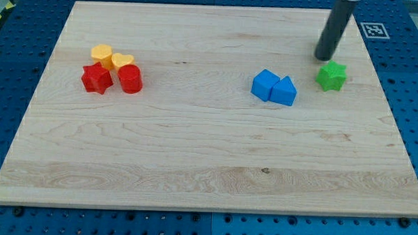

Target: Move the green circle towards the top right of the board

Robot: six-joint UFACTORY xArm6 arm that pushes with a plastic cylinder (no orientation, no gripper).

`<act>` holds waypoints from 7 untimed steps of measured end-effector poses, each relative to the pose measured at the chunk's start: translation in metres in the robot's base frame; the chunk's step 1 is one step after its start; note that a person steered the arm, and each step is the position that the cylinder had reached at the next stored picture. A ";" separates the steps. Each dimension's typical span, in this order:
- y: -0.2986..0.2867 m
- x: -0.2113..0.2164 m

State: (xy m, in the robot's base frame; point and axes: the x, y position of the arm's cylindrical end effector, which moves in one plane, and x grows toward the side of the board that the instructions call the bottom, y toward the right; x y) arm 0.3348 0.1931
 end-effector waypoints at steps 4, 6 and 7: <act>0.014 -0.003; 0.030 -0.011; 0.048 -0.018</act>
State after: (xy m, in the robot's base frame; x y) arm 0.3166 0.2411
